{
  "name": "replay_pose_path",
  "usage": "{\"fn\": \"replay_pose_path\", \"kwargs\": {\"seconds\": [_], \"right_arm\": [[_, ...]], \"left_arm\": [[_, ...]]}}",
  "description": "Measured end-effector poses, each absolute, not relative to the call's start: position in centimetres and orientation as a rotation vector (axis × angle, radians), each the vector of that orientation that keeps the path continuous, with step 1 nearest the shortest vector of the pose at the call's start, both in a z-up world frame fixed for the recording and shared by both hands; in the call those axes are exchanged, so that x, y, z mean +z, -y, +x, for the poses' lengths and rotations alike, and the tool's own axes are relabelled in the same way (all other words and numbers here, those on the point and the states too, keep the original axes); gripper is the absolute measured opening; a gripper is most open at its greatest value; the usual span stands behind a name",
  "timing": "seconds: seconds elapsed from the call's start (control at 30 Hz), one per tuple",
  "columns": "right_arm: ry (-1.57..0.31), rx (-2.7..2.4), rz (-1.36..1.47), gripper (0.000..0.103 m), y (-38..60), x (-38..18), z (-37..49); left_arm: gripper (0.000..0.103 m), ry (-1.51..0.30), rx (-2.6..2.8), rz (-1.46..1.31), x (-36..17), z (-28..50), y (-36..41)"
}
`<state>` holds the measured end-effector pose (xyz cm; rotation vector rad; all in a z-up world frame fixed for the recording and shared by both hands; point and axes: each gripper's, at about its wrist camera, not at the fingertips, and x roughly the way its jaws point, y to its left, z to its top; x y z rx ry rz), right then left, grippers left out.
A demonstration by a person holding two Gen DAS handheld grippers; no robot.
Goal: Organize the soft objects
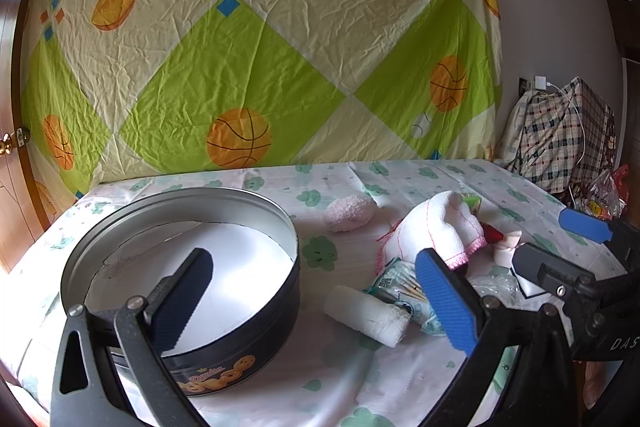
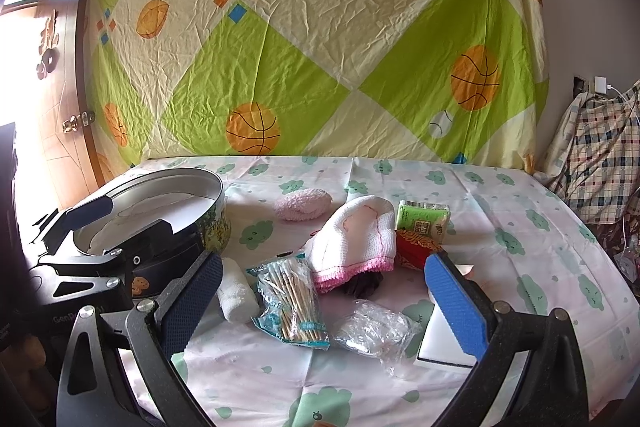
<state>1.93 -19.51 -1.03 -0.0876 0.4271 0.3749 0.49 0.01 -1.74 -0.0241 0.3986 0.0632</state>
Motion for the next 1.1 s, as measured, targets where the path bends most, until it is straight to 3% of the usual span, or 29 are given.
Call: {"fn": "replay_pose_path", "kwargs": {"seconds": [1.1], "right_arm": [[-0.496,0.33,-0.029,0.102,22.4,-3.3,3.6]], "left_arm": [[0.103,-0.477,0.028,0.012,-3.8,2.1,2.5]]}}
